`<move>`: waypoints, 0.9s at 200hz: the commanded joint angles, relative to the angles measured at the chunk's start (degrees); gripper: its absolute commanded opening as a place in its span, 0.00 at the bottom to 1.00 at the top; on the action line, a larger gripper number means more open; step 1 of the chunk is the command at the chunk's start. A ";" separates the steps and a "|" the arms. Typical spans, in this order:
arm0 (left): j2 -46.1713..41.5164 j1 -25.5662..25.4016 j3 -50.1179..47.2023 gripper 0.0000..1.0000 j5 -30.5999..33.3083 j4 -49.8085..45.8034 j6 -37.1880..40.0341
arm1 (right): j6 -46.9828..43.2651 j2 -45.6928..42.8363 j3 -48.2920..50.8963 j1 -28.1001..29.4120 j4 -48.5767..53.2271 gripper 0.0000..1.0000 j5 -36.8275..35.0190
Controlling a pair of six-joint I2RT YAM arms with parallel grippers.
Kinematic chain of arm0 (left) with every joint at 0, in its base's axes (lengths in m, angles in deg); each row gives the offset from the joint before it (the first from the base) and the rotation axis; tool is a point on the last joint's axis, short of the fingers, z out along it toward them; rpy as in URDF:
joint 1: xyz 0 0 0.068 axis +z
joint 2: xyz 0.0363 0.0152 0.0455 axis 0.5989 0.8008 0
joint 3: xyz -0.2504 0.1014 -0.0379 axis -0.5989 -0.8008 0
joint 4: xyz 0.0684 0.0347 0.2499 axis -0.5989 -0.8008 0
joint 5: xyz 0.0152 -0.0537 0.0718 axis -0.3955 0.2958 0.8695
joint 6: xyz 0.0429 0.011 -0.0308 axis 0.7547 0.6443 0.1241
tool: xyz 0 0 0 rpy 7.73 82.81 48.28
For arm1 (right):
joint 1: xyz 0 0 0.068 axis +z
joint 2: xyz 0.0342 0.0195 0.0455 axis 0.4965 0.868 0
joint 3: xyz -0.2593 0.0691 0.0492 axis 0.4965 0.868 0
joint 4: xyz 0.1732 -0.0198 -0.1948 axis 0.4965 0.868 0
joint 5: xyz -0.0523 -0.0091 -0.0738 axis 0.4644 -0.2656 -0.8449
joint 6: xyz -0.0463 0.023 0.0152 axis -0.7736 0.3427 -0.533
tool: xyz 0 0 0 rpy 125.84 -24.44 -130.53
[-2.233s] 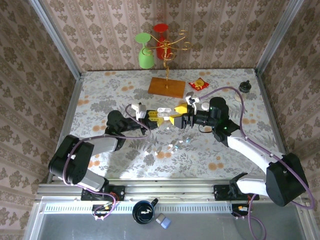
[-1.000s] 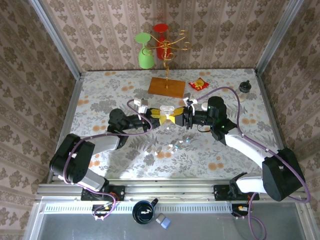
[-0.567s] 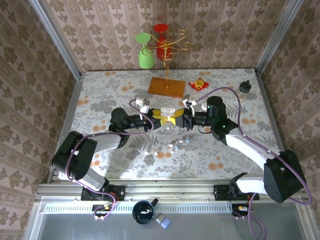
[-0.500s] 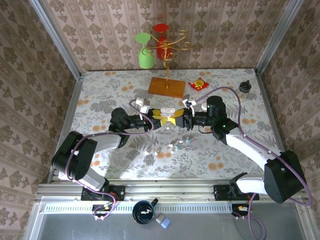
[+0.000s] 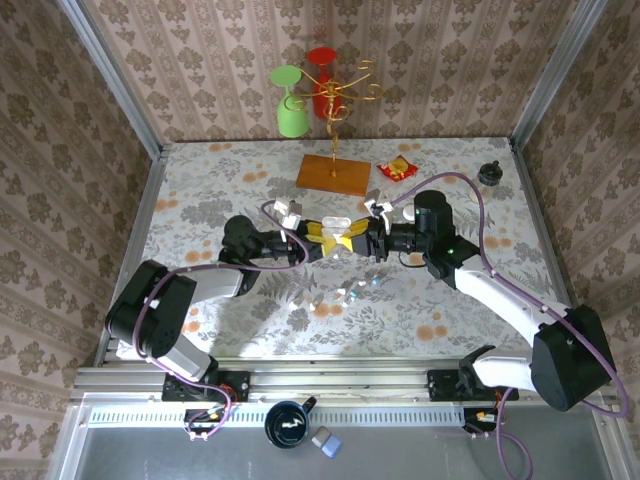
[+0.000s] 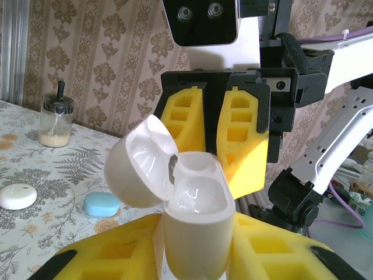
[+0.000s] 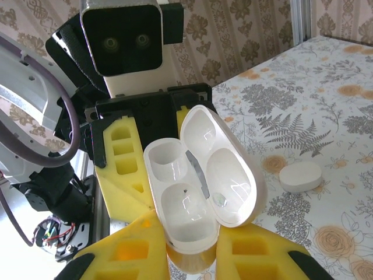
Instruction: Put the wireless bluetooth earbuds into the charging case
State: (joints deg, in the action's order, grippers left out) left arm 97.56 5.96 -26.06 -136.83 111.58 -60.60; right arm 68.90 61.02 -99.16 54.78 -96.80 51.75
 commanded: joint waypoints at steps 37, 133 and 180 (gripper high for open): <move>0.93 -0.50 2.21 0.27 -2.37 1.35 0.54 | -1.87 -0.17 -2.45 0.77 1.80 0.06 0.72; 1.02 0.61 1.51 0.03 3.51 1.45 7.97 | -0.06 -6.17 2.27 -0.15 0.82 0.76 -7.23; -0.48 4.29 -0.08 0.00 7.41 1.49 9.79 | 8.16 -12.77 10.58 -2.59 -1.99 0.77 -17.05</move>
State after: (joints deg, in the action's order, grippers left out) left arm 98.32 8.59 -25.86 -132.35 111.58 -53.85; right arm 71.74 51.12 -91.95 53.01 -97.15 42.55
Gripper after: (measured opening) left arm 0.208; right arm 0.768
